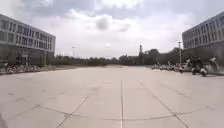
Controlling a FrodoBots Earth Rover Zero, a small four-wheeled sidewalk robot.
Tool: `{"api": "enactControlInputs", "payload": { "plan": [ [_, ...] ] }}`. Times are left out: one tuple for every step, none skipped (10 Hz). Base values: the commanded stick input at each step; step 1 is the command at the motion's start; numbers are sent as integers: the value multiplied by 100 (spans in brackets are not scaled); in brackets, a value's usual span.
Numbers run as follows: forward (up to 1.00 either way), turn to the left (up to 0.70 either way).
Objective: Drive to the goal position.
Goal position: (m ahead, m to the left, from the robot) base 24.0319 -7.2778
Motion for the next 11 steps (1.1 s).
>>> {"api": "enactControlInputs", "payload": {
  "plan": [
    [98,3],
    [98,3],
    [98,3],
    [98,3],
    [98,3],
    [98,3],
    [98,3],
    [98,3],
    [97,3],
    [98,3],
    [98,3]
  ]
}}
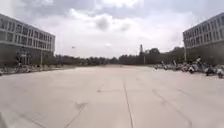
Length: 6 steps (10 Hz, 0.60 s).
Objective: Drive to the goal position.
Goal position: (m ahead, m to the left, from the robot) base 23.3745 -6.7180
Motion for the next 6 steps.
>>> {"api": "enactControlInputs", "payload": {
  "plan": [
    [98,3],
    [98,3],
    [98,3],
    [98,3],
    [98,3],
    [98,3]
  ]
}}
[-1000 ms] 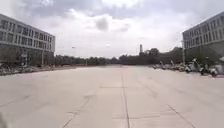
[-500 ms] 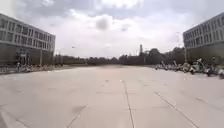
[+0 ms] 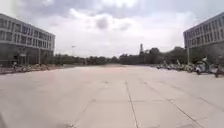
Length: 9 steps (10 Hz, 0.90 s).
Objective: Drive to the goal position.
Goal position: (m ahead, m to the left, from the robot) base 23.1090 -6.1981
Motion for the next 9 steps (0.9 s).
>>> {"api": "enactControlInputs", "payload": {
  "plan": [
    [98,3],
    [98,3],
    [98,3],
    [98,3],
    [98,3],
    [98,3],
    [97,3],
    [98,1],
    [98,-11]
  ]
}}
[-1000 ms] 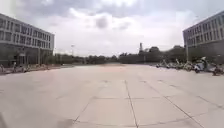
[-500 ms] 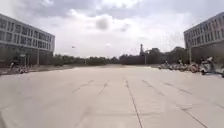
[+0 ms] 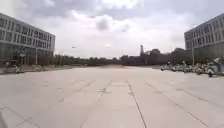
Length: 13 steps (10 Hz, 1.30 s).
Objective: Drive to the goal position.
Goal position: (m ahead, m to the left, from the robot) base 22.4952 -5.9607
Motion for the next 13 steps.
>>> {"api": "enactControlInputs", "payload": {
  "plan": [
    [98,-30],
    [98,-32],
    [98,-15],
    [98,-1],
    [98,0],
    [98,0],
    [98,0],
    [98,0],
    [98,0],
    [98,0],
    [98,0],
    [98,0],
    [98,0]
  ]
}}
